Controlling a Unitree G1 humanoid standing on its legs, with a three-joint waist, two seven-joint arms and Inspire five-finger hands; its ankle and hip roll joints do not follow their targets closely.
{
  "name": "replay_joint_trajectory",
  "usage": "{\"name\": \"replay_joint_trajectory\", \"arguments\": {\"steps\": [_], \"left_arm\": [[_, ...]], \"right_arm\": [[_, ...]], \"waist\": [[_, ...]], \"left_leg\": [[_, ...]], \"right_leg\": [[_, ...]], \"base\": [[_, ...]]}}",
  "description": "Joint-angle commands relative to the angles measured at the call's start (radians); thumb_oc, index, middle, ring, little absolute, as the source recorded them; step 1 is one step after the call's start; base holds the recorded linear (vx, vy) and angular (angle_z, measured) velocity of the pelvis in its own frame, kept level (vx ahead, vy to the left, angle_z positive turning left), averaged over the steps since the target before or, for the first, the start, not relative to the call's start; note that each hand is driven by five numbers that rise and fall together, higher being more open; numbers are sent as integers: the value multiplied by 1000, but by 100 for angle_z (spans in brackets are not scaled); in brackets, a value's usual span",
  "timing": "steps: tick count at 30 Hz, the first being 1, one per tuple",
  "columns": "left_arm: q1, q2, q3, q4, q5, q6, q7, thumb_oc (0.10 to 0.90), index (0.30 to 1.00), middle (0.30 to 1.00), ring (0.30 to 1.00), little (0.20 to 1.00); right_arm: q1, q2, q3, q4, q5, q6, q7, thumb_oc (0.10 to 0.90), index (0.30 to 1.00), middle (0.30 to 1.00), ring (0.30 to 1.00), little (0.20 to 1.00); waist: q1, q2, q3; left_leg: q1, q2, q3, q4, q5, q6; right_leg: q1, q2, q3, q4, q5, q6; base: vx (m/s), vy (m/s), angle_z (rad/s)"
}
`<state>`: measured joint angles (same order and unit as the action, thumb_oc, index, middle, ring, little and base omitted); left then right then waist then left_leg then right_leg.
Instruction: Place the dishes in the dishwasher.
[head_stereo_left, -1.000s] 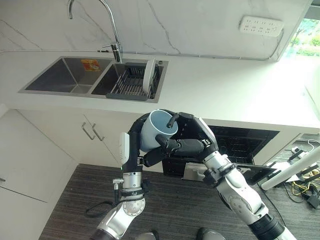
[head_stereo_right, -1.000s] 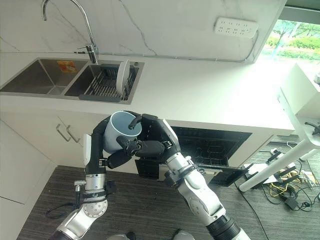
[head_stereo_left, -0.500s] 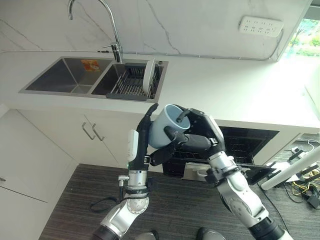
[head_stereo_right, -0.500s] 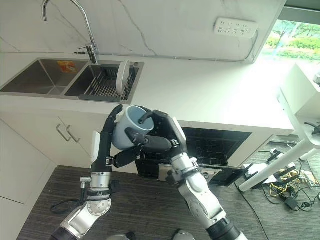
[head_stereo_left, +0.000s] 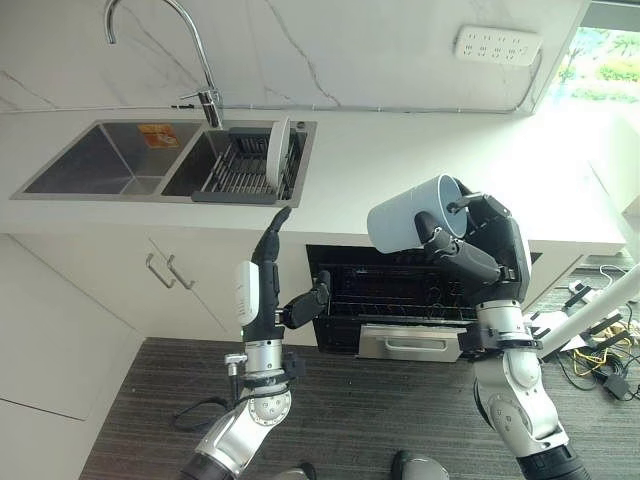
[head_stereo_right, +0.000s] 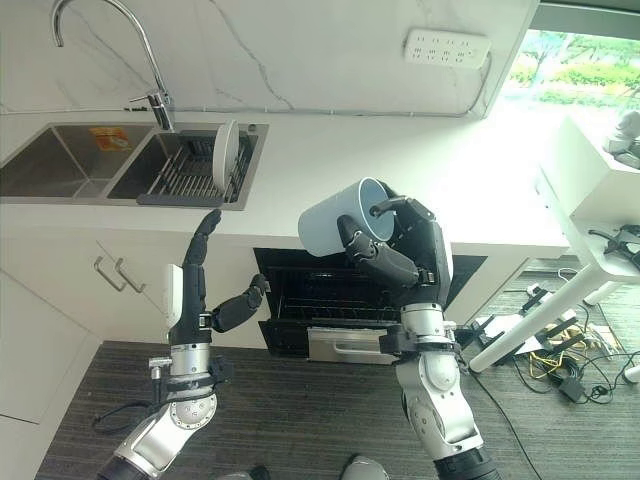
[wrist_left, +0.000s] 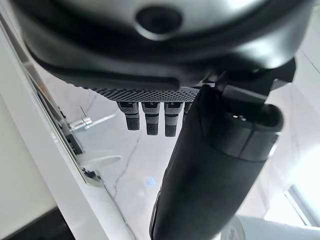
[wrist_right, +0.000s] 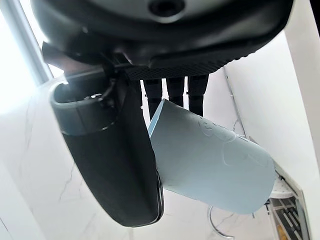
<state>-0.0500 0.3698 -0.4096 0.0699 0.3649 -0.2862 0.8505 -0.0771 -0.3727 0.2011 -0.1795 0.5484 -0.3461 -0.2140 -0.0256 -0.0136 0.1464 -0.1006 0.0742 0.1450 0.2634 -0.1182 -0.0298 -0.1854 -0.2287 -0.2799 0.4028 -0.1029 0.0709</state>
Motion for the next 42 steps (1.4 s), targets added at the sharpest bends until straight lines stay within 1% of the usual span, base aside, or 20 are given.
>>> {"name": "replay_joint_trajectory", "arguments": {"steps": [1,3,4,6,9,10,12,14,15,18,25,27,30,32,33,35,36,37,40,42], "left_arm": [[-48,33,63,-107,16,-32,44,800,900,900,900,900],[-43,45,72,-84,4,-52,-18,800,900,900,900,900],[-43,47,73,-79,2,-59,-32,800,900,900,900,900],[-41,64,67,-58,8,-87,-123,800,900,900,900,900],[-34,97,55,-15,23,-107,-191,800,900,900,900,900],[-35,106,56,-4,18,-108,-201,800,900,900,900,900],[-37,118,58,16,10,-116,-212,800,900,900,900,900],[-37,129,64,40,-4,-124,-224,800,900,900,900,900],[-36,133,69,45,-7,-128,-229,800,900,900,900,900],[-22,138,84,57,-15,-143,-242,800,900,900,900,900],[6,134,97,52,-7,-143,-257,800,900,900,900,900],[9,132,99,56,-8,-142,-254,800,900,900,900,900],[11,130,97,59,-2,-142,-250,800,900,900,900,900],[10,128,95,63,0,-142,-248,800,900,900,900,900],[9,127,92,63,3,-138,-247,800,900,900,900,900],[11,126,90,63,5,-137,-245,800,900,900,900,900],[12,126,92,64,7,-138,-244,800,900,900,900,900],[-120,110,60,78,28,-128,-236,800,900,900,900,900],[-112,111,59,88,30,-126,-223,800,900,900,900,900],[-106,111,69,91,21,-128,-218,800,900,900,900,900]], "right_arm": [[-67,-23,-77,-94,-102,-110,-9,400,300,300,300,300],[-62,-40,-83,-74,-204,-80,-39,400,300,300,300,300],[-62,-44,-83,-70,-217,-77,-46,400,300,300,300,300],[-65,-68,-87,-29,-292,-60,-70,400,300,300,300,300],[-71,-118,-99,36,-421,-47,-105,400,300,300,300,300],[-74,-132,-101,46,-432,-37,-105,400,300,300,300,300],[-82,-149,-101,63,-427,-17,-93,400,300,300,300,300],[-93,-162,-88,106,-358,25,-27,400,300,300,300,300],[-95,-161,-83,122,-334,37,-8,400,300,300,300,300],[-95,-142,-65,175,-276,55,3,400,300,300,300,300],[-79,-75,-66,255,-135,18,27,400,300,300,300,300],[-73,-53,-69,261,-123,-3,50,400,300,300,300,300],[-77,-40,-68,262,-78,-9,65,400,300,300,300,300],[-78,-35,-67,261,-72,-12,65,400,300,300,300,300],[-79,-28,-64,260,-73,-28,55,400,300,300,300,300],[-76,-25,-68,256,-84,-31,34,400,300,300,300,300],[-73,-25,-70,253,-100,-29,44,400,300,300,300,300],[-91,-37,-82,295,26,-101,166,400,300,300,300,300],[-90,-30,-80,289,30,-96,185,400,300,300,300,300],[-87,-25,-88,284,11,-85,170,400,300,300,300,300]], "waist": [[2,-14,-35],[0,-14,-38],[0,-14,-38],[-2,-14,-41],[-7,-11,-43],[-8,-11,-43],[-8,-10,-43],[-7,-10,-41],[-6,-10,-40],[-3,-13,-39],[-3,-13,-37],[-3,-11,-37],[-2,-10,-39],[-2,-10,-40],[-2,-9,-41],[-3,-8,-41],[-4,-8,-41],[-19,-17,16],[-20,-17,10],[-21,-19,3]], "left_leg": [[13,56,-18,37,-59,-31],[12,59,-14,37,-58,-33],[11,59,-13,37,-58,-33],[9,62,-10,37,-56,-34],[9,66,-5,37,-56,-36],[9,67,-3,37,-56,-37],[9,68,-1,37,-55,-38],[9,71,0,37,-53,-40],[8,72,0,37,-52,-41],[7,77,3,37,-49,-44],[6,85,5,37,-42,-47],[7,85,5,37,-41,-47],[8,85,4,37,-42,-47],[8,85,4,37,-42,-47],[7,85,4,37,-42,-46],[7,85,4,37,-42,-45],[7,84,3,37,-43,-45],[-53,41,72,37,-25,-8],[-57,41,67,37,-21,-10],[-55,41,67,37,-26,-13]], "right_leg": [[110,12,86,-103,-23,99],[108,13,88,-103,-23,100],[108,13,88,-103,-23,100],[105,13,90,-103,-23,101],[101,14,95,-103,-21,104],[100,14,96,-103,-20,104],[98,14,99,-103,-20,105],[95,15,103,-103,-19,105],[94,15,103,-103,-18,105],[92,15,105,-103,-16,105],[89,16,106,-103,-11,103],[90,16,105,-103,-12,102],[92,17,104,-103,-15,101],[91,17,104,-103,-15,100],[91,16,103,-103,-15,100],[91,17,104,-103,-16,100],[91,17,104,-103,-16,99],[43,47,41,-103,26,85],[35,50,51,-103,26,80],[31,53,65,-103,17,80]], "base": [[0,0,0],[0,0,0],[0,0,0],[0,0,0],[0,0,0],[0,0,0],[12,3,-5],[12,-7,-8],[6,-13,-8],[3,-29,-4],[-1,-6,-1],[-8,-3,-4],[0,0,0],[0,0,0],[0,0,0],[0,0,0],[0,0,0],[0,0,0],[39,-8,0],[71,-38,0]]}}
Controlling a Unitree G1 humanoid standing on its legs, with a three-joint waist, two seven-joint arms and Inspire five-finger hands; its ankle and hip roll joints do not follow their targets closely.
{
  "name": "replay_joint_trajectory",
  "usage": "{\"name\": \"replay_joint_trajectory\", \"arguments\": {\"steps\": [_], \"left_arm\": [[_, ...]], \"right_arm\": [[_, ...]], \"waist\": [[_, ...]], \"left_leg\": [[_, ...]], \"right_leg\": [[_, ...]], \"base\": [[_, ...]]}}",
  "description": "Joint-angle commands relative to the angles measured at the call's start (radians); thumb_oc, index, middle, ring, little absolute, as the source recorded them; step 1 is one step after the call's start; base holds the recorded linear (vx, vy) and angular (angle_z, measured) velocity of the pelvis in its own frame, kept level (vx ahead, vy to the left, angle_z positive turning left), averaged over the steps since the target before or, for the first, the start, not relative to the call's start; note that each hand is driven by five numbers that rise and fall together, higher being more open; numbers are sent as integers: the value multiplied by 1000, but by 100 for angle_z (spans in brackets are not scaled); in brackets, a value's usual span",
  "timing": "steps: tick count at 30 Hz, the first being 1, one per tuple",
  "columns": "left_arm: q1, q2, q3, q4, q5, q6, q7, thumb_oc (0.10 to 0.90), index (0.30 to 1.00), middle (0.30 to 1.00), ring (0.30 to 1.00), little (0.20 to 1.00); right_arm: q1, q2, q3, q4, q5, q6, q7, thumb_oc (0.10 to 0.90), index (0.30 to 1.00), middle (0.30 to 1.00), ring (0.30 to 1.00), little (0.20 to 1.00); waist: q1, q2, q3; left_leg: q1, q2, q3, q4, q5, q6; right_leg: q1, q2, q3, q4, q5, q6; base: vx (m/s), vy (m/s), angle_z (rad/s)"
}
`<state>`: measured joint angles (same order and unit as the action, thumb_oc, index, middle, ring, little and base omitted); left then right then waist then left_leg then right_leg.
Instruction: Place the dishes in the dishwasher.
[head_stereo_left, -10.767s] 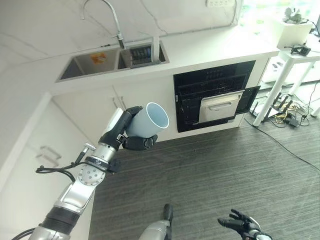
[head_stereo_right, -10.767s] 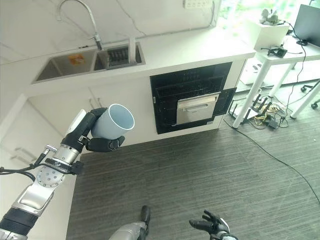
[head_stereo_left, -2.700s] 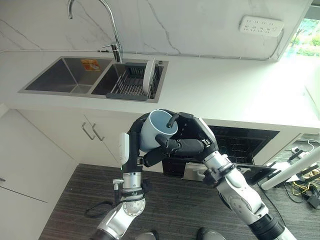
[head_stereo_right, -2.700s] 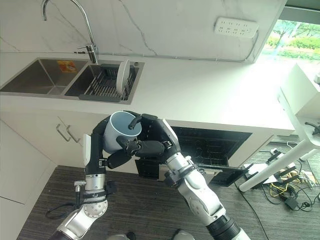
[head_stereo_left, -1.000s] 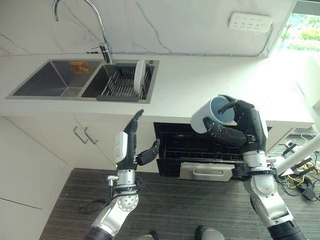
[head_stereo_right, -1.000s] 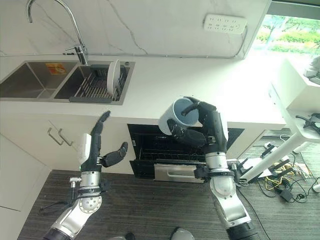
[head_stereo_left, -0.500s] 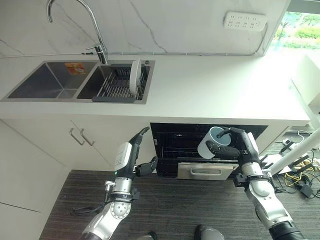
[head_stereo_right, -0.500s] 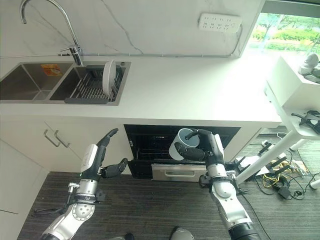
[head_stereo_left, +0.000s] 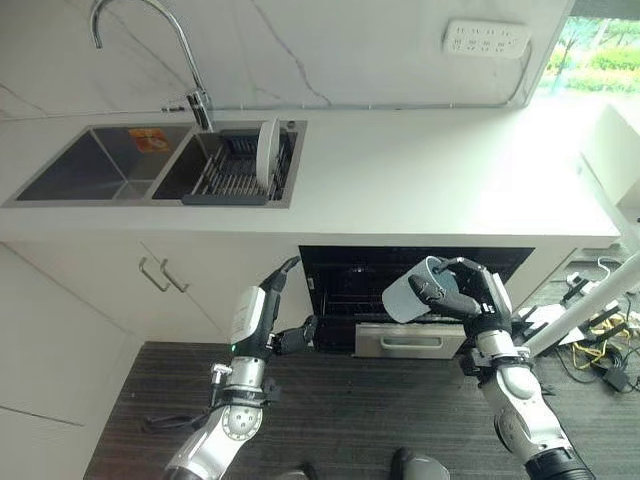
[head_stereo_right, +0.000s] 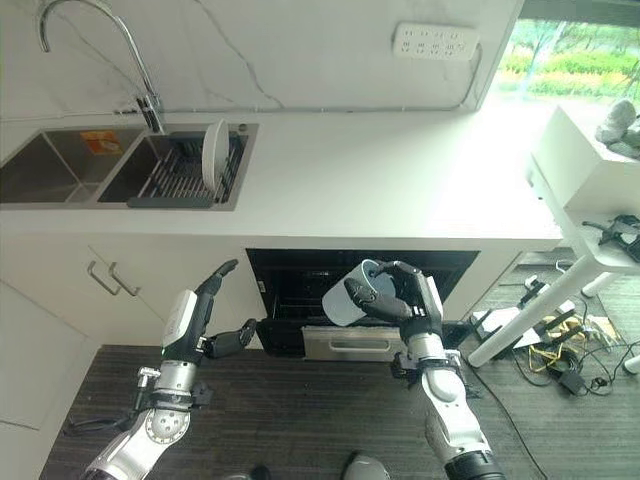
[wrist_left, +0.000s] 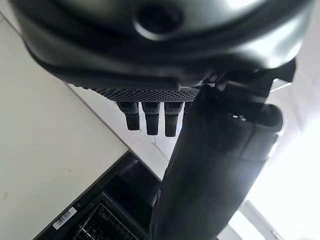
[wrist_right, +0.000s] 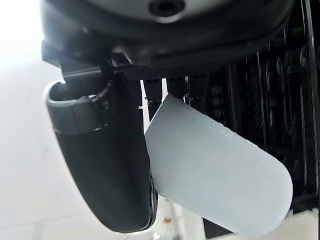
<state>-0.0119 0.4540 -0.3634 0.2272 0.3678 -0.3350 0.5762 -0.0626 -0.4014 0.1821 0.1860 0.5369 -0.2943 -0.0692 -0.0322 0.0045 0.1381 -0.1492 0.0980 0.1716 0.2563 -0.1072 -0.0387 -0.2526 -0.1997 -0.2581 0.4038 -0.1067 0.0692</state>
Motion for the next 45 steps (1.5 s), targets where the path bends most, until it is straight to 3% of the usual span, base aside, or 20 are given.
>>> {"name": "replay_joint_trajectory", "arguments": {"steps": [1,18,22,25,28,35,45], "left_arm": [[-143,28,23,-67,17,-79,55,800,900,900,900,900],[-92,56,26,-75,34,-79,-55,800,900,900,900,900],[-122,85,0,-74,20,-100,-152,800,900,900,900,900],[-190,129,-53,-88,0,-82,-319,800,900,900,900,900],[-237,151,-100,-78,33,-52,-342,800,900,900,900,900],[-355,191,-187,2,143,4,-274,800,900,900,900,900],[-512,231,-259,95,278,43,-104,800,900,900,900,900]], "right_arm": [[-102,4,-70,-82,21,-137,26,400,300,300,300,300],[-125,-25,-130,-64,-83,-69,-118,400,300,300,300,300],[-194,-80,-164,-9,-80,-49,-152,400,300,300,300,300],[-313,-160,-203,62,-77,-11,-141,400,300,300,300,300],[-374,-205,-202,102,-86,-9,-132,400,300,300,300,300],[-502,-288,-176,198,-93,12,-93,400,300,300,300,300],[-629,-334,-122,297,-84,31,-89,400,300,300,300,300]], "waist": [[-14,-37,11],[-17,-23,12],[-11,-14,32],[-19,10,80],[-29,27,110],[-45,52,164],[-54,62,232]], "left_leg": [[-6,17,40,44,-37,-4],[15,42,61,44,-34,-22],[-8,34,58,44,-33,-20],[-45,23,55,44,-22,-20],[-59,17,56,44,-11,-20],[-82,17,75,44,4,-27],[-121,14,71,44,17,-26]], "right_leg": [[98,24,44,-104,20,82],[94,15,53,-104,14,81],[61,8,60,-104,25,87],[17,0,67,-104,40,89],[8,-3,64,-104,45,85],[-11,-8,39,-104,45,78],[-47,7,34,-104,45,69]], "base": [[38,-53,-2],[43,-43,-6],[-32,-12,1],[-128,36,4],[-39,73,-1],[-18,70,-8],[-33,-3,1]]}}
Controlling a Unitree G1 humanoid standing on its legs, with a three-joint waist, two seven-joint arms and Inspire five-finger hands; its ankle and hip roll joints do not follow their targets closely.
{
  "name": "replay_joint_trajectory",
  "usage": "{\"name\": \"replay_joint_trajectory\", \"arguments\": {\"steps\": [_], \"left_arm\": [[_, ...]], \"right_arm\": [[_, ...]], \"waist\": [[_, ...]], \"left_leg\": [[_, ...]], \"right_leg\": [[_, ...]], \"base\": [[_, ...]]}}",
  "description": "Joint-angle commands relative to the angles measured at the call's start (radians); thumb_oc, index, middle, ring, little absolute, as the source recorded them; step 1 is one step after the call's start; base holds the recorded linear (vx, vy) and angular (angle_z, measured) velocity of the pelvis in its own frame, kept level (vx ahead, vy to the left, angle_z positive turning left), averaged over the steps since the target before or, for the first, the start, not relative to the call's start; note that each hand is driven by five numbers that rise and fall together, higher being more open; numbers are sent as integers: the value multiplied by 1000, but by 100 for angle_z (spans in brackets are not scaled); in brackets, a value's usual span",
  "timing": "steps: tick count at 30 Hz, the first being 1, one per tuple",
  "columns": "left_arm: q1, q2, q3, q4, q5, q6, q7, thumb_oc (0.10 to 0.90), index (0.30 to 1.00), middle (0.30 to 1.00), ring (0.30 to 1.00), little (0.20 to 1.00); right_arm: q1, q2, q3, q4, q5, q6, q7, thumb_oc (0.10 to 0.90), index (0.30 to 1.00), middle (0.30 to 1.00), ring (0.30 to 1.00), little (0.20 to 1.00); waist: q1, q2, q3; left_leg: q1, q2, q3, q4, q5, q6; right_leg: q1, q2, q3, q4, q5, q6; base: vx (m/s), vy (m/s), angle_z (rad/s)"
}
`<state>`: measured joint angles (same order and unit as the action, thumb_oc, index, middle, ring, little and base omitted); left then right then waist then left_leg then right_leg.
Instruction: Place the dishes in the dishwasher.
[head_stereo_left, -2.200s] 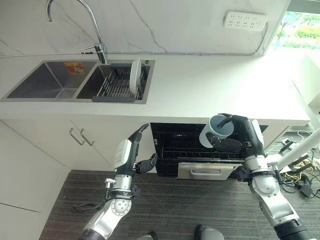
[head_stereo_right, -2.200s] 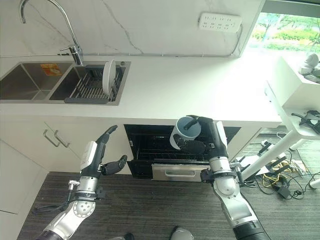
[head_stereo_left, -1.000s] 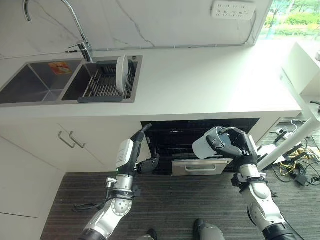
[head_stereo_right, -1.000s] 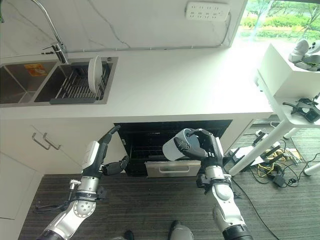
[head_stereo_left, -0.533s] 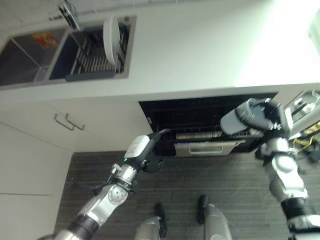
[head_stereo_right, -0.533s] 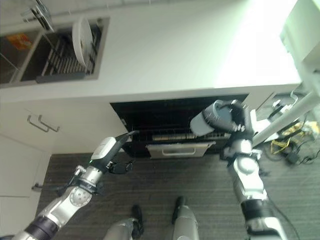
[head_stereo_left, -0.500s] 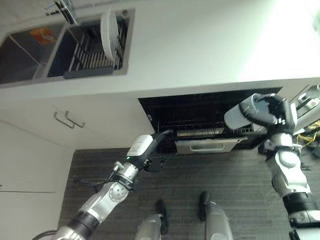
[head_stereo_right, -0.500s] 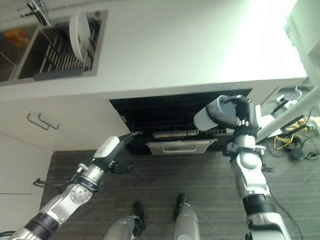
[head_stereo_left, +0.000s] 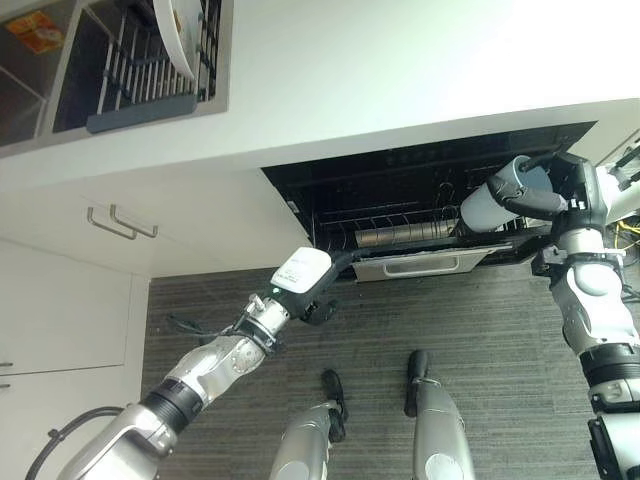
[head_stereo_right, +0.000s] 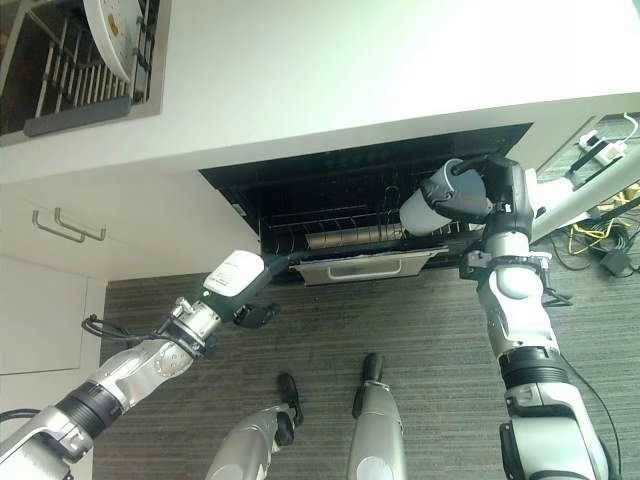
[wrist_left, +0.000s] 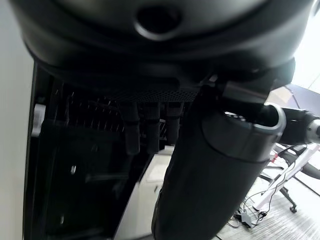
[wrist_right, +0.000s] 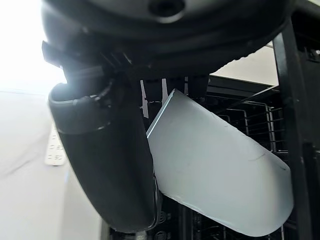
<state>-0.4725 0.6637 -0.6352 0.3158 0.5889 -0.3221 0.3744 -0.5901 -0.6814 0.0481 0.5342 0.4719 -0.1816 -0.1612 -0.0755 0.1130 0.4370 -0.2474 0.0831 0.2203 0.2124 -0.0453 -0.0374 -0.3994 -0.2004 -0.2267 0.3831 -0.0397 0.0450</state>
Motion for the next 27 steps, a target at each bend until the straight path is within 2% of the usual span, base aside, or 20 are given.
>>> {"name": "replay_joint_trajectory", "arguments": {"steps": [1,3,8,12,14,15,19,23,25,27], "left_arm": [[-58,24,12,10,71,34,120,800,900,900,900,900],[-78,38,12,-4,100,54,170,800,900,900,900,900],[-79,44,24,-24,106,70,152,800,900,900,900,900],[-80,36,22,-3,136,107,208,800,900,900,900,900],[-78,35,32,10,131,111,197,800,900,900,900,900],[-77,32,25,30,162,144,173,800,900,900,900,900],[-83,22,4,59,197,198,160,800,900,900,900,900],[-92,4,-5,92,170,248,222,800,900,900,900,900],[-111,14,21,73,140,197,330,800,900,900,900,900],[-118,18,43,64,118,171,366,800,900,900,900,900]], "right_arm": [[-107,-55,18,-47,-22,-77,2,400,300,300,300,300],[-98,-51,20,-43,-31,-71,-2,400,300,300,300,300],[-69,-47,11,-37,-27,-79,3,400,300,300,300,300],[-72,-35,20,-36,-29,-83,4,400,300,300,300,300],[-75,-27,25,-47,-30,-76,-3,400,300,300,300,300],[-81,-21,30,-48,-28,-72,-5,400,300,300,300,300],[-95,-10,40,-57,-26,-62,-11,400,300,300,300,300],[-115,10,58,-63,-20,-54,-27,400,300,300,300,300],[-104,16,55,-73,-20,-54,-36,400,300,300,300,300],[-91,21,57,-70,-16,-66,-42,400,300,300,300,300]], "waist": [[-11,-45,-64],[-12,-43,-58],[-8,-46,-59],[-7,-50,-56],[-5,-50,-53],[-5,-50,-49],[-6,-53,-39],[-6,-62,-27],[-5,-63,-16],[-4,-62,-17]], "left_leg": [[-25,29,20,88,-43,-27],[-25,28,15,88,-42,-25],[-22,29,12,88,-34,-23],[-14,30,10,88,-37,-23],[-13,31,8,88,-36,-23],[-14,30,6,88,-36,-23],[-23,29,4,88,-35,-21],[-37,26,-1,88,-34,-16],[-40,26,-2,88,-33,-15],[-37,26,-3,88,-31,-18]], "right_leg": [[98,10,4,-83,-21,92],[100,16,5,-83,-24,88],[108,12,-6,-83,-16,86],[118,12,-11,-83,-21,88],[121,13,-11,-83,-22,88],[119,13,-11,-83,-20,90],[109,12,-7,-83,-16,92],[91,18,6,-83,-10,93],[88,22,8,-83,-10,89],[96,20,1,-83,-11,87]], "base": [[0,0,0],[0,0,0],[23,-22,2],[32,-16,2],[39,-11,1],[0,0,0],[0,0,0],[-25,-28,-1],[-29,-52,-7],[18,-39,-5]]}}
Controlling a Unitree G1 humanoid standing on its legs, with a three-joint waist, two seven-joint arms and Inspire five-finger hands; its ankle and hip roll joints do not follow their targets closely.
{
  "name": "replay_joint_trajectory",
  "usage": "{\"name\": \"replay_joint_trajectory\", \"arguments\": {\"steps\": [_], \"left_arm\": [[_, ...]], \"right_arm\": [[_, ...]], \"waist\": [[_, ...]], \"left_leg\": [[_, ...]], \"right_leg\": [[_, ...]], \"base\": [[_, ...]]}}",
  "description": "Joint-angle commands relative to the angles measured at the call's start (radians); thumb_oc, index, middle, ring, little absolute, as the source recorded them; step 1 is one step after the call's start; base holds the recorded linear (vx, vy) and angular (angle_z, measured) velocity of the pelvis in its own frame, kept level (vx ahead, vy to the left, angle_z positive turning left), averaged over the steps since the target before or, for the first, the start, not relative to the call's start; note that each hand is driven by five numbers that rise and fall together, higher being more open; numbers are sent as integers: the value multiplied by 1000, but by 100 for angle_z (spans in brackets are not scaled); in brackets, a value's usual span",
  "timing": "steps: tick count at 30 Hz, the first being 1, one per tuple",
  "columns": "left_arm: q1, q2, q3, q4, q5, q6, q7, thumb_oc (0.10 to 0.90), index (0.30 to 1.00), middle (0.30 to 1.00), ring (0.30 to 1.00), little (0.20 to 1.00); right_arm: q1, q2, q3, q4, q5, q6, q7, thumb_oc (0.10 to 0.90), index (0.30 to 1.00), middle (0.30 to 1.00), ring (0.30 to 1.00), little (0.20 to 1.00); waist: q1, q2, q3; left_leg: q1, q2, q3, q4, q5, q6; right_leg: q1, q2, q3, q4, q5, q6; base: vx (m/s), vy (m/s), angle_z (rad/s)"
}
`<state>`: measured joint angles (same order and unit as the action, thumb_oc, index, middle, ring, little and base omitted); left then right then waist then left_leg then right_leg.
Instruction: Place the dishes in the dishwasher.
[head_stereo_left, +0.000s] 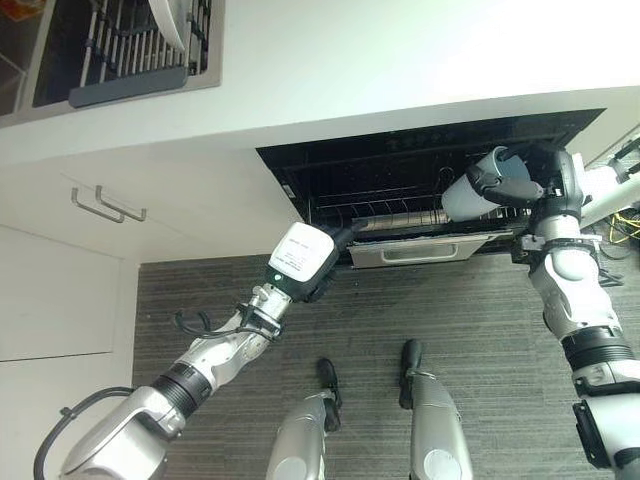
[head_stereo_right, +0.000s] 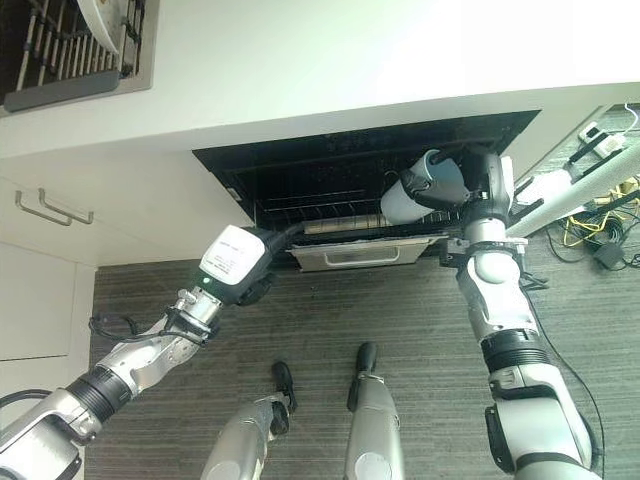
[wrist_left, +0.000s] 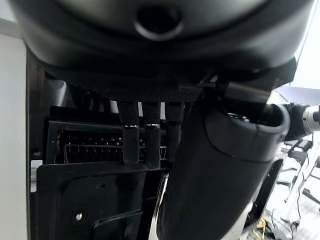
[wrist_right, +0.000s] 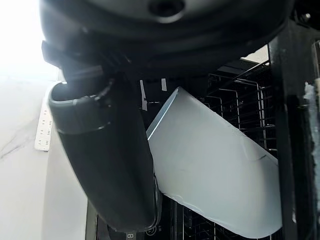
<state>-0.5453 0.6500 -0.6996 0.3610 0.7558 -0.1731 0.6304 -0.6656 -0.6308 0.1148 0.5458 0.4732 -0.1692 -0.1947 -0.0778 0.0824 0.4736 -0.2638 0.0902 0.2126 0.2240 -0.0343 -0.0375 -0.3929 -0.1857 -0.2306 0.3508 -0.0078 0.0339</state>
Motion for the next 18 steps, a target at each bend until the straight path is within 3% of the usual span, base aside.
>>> {"name": "replay_joint_trajectory", "arguments": {"steps": [1,5,14,18], "left_arm": [[-51,30,119,15,-63,3,137,800,900,900,900,900],[-33,48,190,-70,-84,-71,134,800,900,900,900,900],[-1,28,215,-158,-86,-82,95,800,900,900,900,900],[-26,23,195,-148,-142,-65,-39,800,900,900,900,900]], "right_arm": [[-13,-24,-8,-86,-21,-80,-12,400,300,300,300,300],[-1,-19,-24,-111,-39,-64,-28,400,300,300,300,300],[9,-2,-35,-110,-54,-66,-30,400,300,300,300,300],[-6,-1,-27,-107,-52,-61,-36,400,300,300,300,300]], "waist": [[-2,-32,-54],[9,-22,-51],[11,-14,-47],[6,-11,-44]], "left_leg": [[-21,18,5,76,-40,-19],[-30,16,0,76,-36,-19],[-26,16,6,76,-47,-19],[-27,15,7,76,-46,-19]], "right_leg": [[91,4,3,-51,-43,97],[86,1,-4,-51,-43,93],[90,-4,-18,-51,-49,96],[88,-3,-16,-51,-49,97]], "base": [[0,0,0],[-4,-3,1],[-13,3,5],[-9,3,0]]}}
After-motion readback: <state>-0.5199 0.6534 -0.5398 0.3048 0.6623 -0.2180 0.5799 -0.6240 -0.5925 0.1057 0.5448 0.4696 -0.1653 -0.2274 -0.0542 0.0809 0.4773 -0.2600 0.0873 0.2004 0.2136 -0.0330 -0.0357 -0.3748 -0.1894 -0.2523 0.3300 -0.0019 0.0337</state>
